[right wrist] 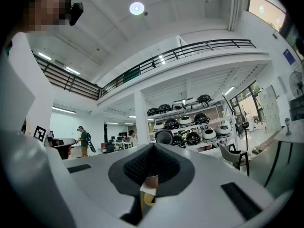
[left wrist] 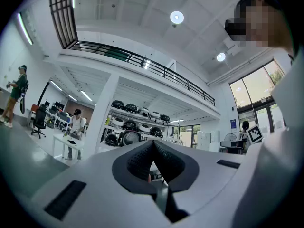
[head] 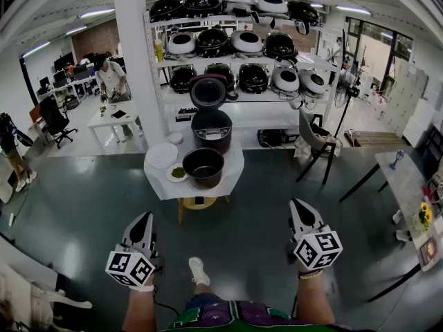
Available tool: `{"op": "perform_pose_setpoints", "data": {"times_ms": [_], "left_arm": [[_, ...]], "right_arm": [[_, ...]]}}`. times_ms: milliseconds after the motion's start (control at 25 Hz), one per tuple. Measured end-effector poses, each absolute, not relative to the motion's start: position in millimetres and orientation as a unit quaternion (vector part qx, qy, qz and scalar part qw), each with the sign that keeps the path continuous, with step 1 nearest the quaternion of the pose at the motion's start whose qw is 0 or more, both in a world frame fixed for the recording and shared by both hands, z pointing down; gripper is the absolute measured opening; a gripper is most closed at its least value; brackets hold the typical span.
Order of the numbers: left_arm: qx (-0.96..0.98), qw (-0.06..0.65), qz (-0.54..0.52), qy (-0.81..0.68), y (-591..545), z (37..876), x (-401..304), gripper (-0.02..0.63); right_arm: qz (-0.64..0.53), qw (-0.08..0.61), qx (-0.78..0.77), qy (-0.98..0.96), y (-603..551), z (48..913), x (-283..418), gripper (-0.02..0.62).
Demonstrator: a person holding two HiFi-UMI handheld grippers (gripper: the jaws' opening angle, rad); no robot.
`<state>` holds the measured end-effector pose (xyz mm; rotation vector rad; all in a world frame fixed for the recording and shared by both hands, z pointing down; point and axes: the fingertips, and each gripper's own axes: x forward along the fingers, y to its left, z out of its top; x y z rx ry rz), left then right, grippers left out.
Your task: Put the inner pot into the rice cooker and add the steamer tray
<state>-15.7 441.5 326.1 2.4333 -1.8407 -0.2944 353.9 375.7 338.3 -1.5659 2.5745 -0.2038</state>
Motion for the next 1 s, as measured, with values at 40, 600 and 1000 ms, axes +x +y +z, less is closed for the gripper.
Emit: {"op": "perform_pose_setpoints", "data": {"times_ms": [40, 600, 1000], "left_arm": [[0.793, 0.037, -0.094, -0.601, 443.0, 325.9, -15.6, 0.02], [0.796, 0.033, -0.076, -0.6, 444.2, 329.9, -7.7, 0.02], [0.797, 0.029, -0.078, -0.599, 437.2, 323.7, -5.5, 0.02]], "right_arm": [[-0.067, 0.06, -0.516, 0.852, 377.3, 338.2, 352.4, 0.005], [-0.068, 0.056, -0.508, 0.857, 381.2, 342.2, 345.0, 0.005], [-0.059, 0.062, -0.499, 0.862, 376.7, 334.3, 338.9, 0.005]]}}
